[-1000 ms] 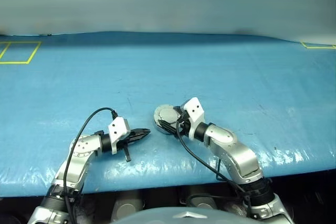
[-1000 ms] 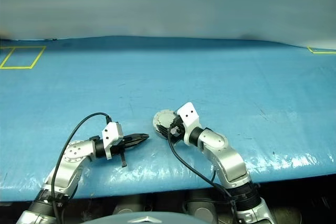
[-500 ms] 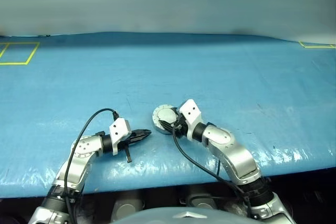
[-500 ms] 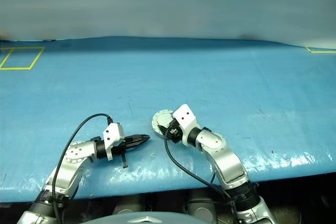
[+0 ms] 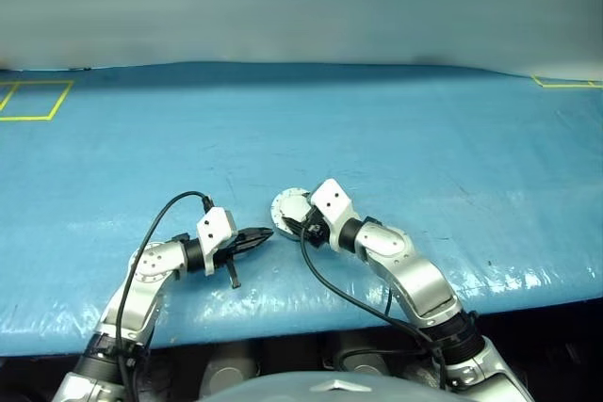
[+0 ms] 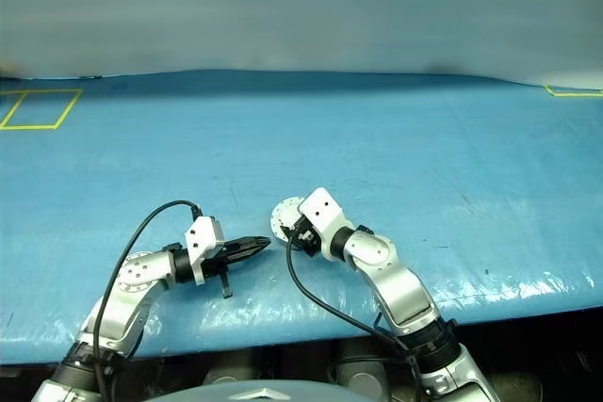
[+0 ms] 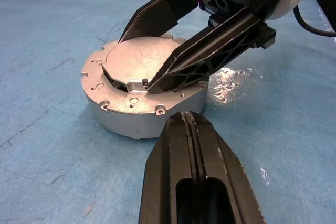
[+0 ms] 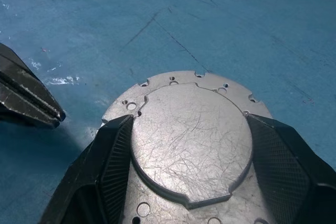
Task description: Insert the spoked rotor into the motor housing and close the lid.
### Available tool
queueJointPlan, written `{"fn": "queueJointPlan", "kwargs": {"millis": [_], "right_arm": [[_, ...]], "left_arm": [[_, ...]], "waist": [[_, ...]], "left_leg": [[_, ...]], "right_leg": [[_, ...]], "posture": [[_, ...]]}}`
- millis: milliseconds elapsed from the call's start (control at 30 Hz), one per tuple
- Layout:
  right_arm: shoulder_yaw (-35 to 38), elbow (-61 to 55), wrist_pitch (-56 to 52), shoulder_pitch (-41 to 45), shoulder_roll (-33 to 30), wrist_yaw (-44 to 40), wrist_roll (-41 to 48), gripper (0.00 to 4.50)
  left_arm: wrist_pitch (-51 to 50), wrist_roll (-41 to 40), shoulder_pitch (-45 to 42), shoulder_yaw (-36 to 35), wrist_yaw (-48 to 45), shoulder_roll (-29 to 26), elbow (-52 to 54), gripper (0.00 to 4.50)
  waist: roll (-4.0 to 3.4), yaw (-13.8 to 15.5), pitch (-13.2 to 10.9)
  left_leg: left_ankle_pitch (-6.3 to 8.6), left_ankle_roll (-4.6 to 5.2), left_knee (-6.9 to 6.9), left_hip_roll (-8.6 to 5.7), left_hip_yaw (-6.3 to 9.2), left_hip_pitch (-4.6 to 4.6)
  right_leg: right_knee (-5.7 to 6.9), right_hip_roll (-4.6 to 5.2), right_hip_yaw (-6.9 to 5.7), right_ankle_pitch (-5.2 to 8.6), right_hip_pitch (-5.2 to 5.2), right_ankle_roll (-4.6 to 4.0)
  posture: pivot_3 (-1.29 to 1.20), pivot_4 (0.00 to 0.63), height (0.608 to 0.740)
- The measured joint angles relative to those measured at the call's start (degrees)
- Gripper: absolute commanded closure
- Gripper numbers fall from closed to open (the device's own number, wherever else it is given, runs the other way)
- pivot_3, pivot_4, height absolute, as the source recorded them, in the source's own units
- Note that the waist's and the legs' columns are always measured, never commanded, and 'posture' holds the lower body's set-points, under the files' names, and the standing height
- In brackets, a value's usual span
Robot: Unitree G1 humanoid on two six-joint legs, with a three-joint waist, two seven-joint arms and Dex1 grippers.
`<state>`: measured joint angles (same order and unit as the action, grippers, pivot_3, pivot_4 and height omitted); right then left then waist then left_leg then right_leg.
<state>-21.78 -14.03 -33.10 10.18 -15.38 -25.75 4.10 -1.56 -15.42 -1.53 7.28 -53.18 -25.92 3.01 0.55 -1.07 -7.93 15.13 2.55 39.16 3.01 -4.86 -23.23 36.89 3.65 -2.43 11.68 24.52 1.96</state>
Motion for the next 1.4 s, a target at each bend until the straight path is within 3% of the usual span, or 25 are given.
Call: {"fn": "queueJointPlan", "kwargs": {"millis": [200, 467, 933, 967, 1067, 1400], "right_arm": [[0.6, -0.1, 0.0, -0.3, 0.2, -0.2, 0.4, 1.47], [0.7, -0.6, 0.0, -1.0, 0.4, 0.1, 0.4, 1.47], [1.2, -1.5, -0.1, -2.5, 0.9, 0.7, 0.6, 1.47], [1.2, -1.5, -0.1, -2.5, 1.1, 0.8, 0.5, 0.76], [0.7, -1.4, -0.2, -2.5, 1.3, 0.4, 0.5, 0.03], [5.0, -2.3, 2.0, -5.0, 2.9, -0.9, 4.0, 0.03]], "left_arm": [[-0.3, -1.9, -7.3, -2.4, 4.3, 4.9, -3.6, 4.50], [0.6, 3.1, -7.8, 0.7, 4.3, 5.0, -9.9, 4.50], [4.7, 7.2, -7.3, 2.4, 4.8, 4.5, -11.1, 4.50], [5.2, 7.7, -7.3, 2.5, 4.8, 4.2, -11.1, 4.50], [5.8, 7.7, -7.0, 2.8, 4.7, 4.1, -11.2, 4.50], [6.0, 7.7, -6.8, 3.2, 5.1, 4.1, -10.7, 4.50]], "waist": [[0.10, 0.2, 0.2], [0.12, 0.3, 0.2], [0.20, 0.4, 0.3], [0.20, 0.4, 0.4], [0.21, 0.4, 0.5], [0.04, 0.6, 0.6]], "left_leg": [[-0.01, 0.01, -0.05, -0.04, -0.02, 0.00], [-0.01, 0.01, -0.09, -0.03, -0.01, -0.01], [0.02, 0.00, -0.19, -0.04, 0.07, -0.05], [0.03, -0.01, -0.19, -0.04, 0.08, -0.04], [0.03, -0.02, -0.21, -0.04, 0.08, -0.04], [0.04, -0.03, -0.28, -0.06, 0.27, -0.29]], "right_leg": [[-0.02, -0.14, 0.01, 0.00, -0.01, 0.00], [-0.05, -0.13, -0.02, 0.01, 0.02, -0.03], [-0.15, 0.21, -0.11, 0.05, 0.04, -0.07], [-0.15, 0.23, -0.13, 0.05, 0.04, -0.08], [-0.16, 0.27, -0.14, 0.06, 0.04, -0.09], [-0.41, 0.34, -0.41, 0.06, 0.09, -0.08]], "posture": [[0.00, 0.150, 0.740], [0.00, 0.150, 0.740], [0.00, 0.150, 0.740], [0.00, 0.150, 0.740], [0.00, 0.150, 0.740], [0.00, 0.150, 0.740]]}}
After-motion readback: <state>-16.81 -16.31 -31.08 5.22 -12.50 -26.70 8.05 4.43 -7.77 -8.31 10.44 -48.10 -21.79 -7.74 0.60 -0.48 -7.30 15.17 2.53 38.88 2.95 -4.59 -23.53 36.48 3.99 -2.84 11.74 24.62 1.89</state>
